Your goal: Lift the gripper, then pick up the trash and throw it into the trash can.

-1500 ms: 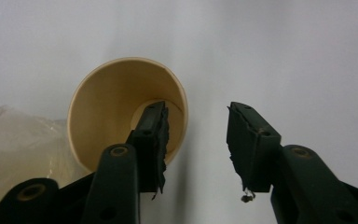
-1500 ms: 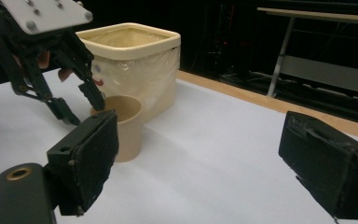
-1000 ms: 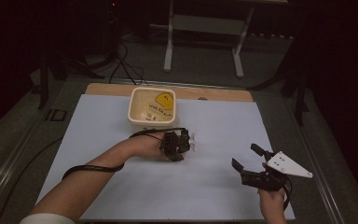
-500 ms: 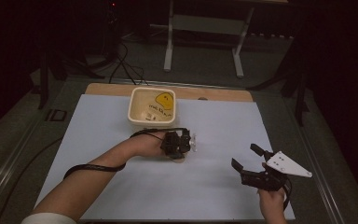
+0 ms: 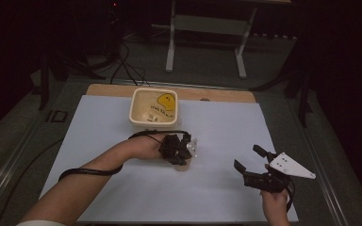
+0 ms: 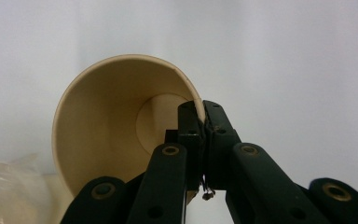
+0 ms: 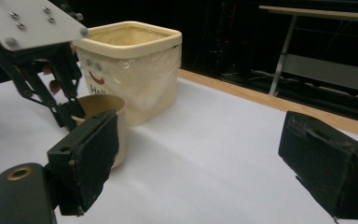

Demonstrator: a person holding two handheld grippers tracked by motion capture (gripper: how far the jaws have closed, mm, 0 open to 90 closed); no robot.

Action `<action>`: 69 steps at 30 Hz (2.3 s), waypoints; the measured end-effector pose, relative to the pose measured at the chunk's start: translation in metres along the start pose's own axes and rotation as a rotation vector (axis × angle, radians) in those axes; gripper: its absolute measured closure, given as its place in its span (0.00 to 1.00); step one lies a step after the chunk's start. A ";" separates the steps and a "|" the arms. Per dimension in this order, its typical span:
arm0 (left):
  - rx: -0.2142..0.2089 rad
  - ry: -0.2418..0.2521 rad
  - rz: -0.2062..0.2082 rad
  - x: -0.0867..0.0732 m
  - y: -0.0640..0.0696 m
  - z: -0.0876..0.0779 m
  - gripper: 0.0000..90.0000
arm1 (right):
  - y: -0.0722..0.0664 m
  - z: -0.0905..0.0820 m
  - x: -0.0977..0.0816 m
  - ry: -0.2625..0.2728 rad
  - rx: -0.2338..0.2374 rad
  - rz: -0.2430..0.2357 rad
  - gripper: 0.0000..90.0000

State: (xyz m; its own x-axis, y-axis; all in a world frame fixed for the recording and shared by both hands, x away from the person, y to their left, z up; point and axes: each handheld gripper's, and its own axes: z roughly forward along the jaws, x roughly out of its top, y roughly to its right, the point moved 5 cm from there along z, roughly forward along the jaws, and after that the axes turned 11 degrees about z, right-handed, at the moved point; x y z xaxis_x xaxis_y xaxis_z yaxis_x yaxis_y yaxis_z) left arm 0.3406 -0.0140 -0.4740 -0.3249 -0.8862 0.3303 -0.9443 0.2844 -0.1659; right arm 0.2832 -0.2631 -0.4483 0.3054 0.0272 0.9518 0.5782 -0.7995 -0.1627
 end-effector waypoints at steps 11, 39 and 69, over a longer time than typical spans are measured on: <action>-0.018 0.042 0.036 0.006 0.015 -0.039 0.99 | 0.000 0.000 0.001 0.003 0.000 0.005 0.13; 0.012 0.033 0.052 -0.006 0.026 -0.111 0.99 | -0.002 0.003 -0.001 -0.006 -0.001 0.006 0.13; 0.121 -0.005 0.014 -0.031 -0.012 -0.183 0.98 | -0.002 0.005 -0.002 -0.019 0.005 0.003 0.13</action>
State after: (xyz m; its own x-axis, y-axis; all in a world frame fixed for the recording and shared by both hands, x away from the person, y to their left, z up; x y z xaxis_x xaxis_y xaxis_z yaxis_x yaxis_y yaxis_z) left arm 0.3526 0.0767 -0.3122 -0.3374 -0.8843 0.3228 -0.9262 0.2506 -0.2817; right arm 0.2847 -0.2585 -0.4512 0.3216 0.0362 0.9462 0.5809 -0.7967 -0.1669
